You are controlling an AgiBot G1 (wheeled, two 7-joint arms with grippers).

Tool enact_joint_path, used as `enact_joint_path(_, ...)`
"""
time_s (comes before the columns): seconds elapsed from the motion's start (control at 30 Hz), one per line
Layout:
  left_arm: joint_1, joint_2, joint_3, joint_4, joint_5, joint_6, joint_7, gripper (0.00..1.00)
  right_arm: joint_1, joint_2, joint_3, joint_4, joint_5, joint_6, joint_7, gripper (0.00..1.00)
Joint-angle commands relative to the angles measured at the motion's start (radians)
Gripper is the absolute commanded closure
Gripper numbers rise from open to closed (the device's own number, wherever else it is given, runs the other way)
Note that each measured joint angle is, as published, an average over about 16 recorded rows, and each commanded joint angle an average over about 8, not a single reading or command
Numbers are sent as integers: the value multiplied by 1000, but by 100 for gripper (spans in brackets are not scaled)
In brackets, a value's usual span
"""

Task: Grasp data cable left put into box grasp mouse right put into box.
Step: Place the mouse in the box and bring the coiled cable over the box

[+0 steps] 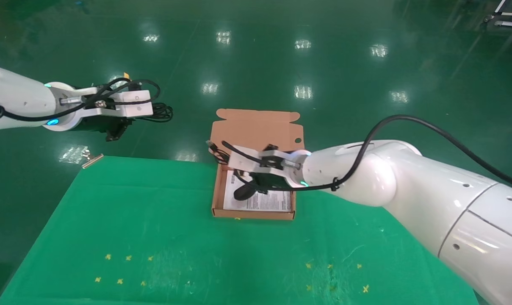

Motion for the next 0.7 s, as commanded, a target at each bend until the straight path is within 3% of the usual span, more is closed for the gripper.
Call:
enact_joint_path(0.03,0,0,0,0,0,0,0,100,-3,0,-12,-16,-2,-3,7,100)
enact_joint_path(0.7,0,0,0,0,0,0,0,100,-84,-1,-50,-40,31,51,0,100)
